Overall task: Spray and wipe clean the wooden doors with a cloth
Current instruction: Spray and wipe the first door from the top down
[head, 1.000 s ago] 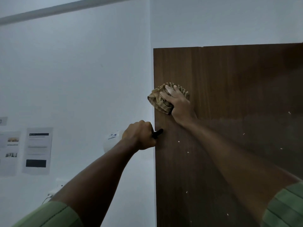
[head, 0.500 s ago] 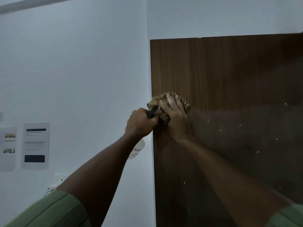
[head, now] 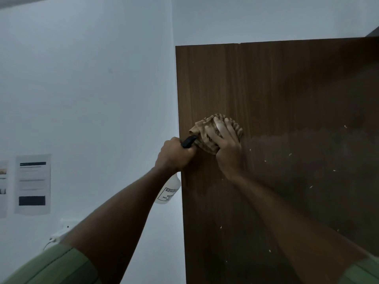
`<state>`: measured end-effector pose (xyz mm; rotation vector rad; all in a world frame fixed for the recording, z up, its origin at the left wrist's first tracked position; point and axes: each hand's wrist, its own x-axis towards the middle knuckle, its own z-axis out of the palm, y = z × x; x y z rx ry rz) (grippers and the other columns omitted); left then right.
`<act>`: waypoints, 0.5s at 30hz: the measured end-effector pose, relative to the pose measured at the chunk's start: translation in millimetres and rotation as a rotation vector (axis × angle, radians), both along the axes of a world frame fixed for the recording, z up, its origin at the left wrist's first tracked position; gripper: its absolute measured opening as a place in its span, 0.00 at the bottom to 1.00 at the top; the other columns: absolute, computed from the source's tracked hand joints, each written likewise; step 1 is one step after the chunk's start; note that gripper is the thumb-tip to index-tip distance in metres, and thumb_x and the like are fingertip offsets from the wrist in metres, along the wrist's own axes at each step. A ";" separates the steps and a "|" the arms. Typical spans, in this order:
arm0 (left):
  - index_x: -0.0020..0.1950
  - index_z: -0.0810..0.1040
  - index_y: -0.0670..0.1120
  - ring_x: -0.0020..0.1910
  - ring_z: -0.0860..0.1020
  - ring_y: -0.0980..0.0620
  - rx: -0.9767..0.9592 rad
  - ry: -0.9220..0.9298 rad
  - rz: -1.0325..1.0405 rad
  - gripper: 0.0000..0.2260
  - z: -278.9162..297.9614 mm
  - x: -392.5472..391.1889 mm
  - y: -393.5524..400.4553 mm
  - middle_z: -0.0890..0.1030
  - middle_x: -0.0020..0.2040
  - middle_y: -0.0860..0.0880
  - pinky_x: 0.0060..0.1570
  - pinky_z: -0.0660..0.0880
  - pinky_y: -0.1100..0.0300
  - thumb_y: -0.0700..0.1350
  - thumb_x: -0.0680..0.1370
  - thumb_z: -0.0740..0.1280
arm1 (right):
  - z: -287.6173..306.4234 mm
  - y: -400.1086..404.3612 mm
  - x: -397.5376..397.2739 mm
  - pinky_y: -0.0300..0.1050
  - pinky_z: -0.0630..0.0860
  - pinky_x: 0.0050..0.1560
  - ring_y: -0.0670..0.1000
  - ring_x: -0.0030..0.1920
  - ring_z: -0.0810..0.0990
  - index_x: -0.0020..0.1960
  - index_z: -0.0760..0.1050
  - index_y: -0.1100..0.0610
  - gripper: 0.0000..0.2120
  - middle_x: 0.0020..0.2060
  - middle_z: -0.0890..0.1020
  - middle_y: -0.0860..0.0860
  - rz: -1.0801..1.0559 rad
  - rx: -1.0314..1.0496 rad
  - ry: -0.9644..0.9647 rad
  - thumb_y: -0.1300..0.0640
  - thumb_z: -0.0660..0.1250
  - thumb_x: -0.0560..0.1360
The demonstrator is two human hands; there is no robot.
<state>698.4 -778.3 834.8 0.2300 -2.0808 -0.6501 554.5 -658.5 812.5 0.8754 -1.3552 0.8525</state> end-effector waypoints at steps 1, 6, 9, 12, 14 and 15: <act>0.43 0.82 0.43 0.35 0.84 0.42 0.010 0.001 0.002 0.22 -0.9 -2.2 2.3 0.85 0.39 0.42 0.37 0.83 0.47 0.63 0.74 0.68 | -10.2 0.3 0.2 0.58 0.73 0.72 0.60 0.79 0.65 0.73 0.77 0.51 0.24 0.77 0.72 0.53 -0.021 -0.006 0.020 0.60 0.54 0.82; 0.47 0.82 0.43 0.34 0.82 0.47 0.038 0.015 -0.033 0.18 -12.1 -13.8 8.6 0.85 0.40 0.44 0.34 0.76 0.56 0.58 0.80 0.71 | -129.4 23.2 -8.0 0.60 0.75 0.70 0.59 0.81 0.62 0.76 0.73 0.52 0.18 0.79 0.69 0.52 -0.030 0.220 0.168 0.53 0.60 0.87; 0.46 0.83 0.42 0.33 0.81 0.47 0.020 0.006 -0.062 0.18 -15.0 -17.7 18.4 0.85 0.40 0.42 0.34 0.75 0.55 0.58 0.78 0.71 | -94.1 38.1 -28.5 0.60 0.76 0.69 0.59 0.81 0.62 0.75 0.75 0.51 0.19 0.79 0.68 0.52 -0.004 0.238 0.139 0.53 0.64 0.85; 0.45 0.83 0.40 0.34 0.81 0.42 0.013 0.031 -0.101 0.19 -14.2 -21.9 28.1 0.86 0.41 0.39 0.36 0.75 0.53 0.57 0.80 0.71 | -24.0 40.7 -27.3 0.58 0.69 0.74 0.57 0.82 0.59 0.75 0.74 0.49 0.22 0.80 0.67 0.50 0.024 0.062 -0.054 0.57 0.58 0.83; 0.45 0.83 0.40 0.35 0.82 0.41 0.024 0.033 -0.107 0.18 -14.9 -26.7 35.7 0.86 0.40 0.40 0.37 0.75 0.54 0.56 0.80 0.71 | -17.5 40.0 -23.9 0.58 0.70 0.74 0.56 0.82 0.58 0.76 0.73 0.49 0.24 0.80 0.66 0.50 0.009 0.023 -0.084 0.62 0.58 0.82; 0.44 0.82 0.41 0.33 0.81 0.43 0.036 0.030 -0.101 0.17 -16.5 -29.7 38.8 0.85 0.38 0.42 0.35 0.74 0.55 0.55 0.80 0.71 | -32.3 40.2 -22.7 0.59 0.69 0.74 0.56 0.82 0.57 0.76 0.73 0.49 0.23 0.80 0.66 0.50 -0.007 0.024 -0.070 0.62 0.59 0.83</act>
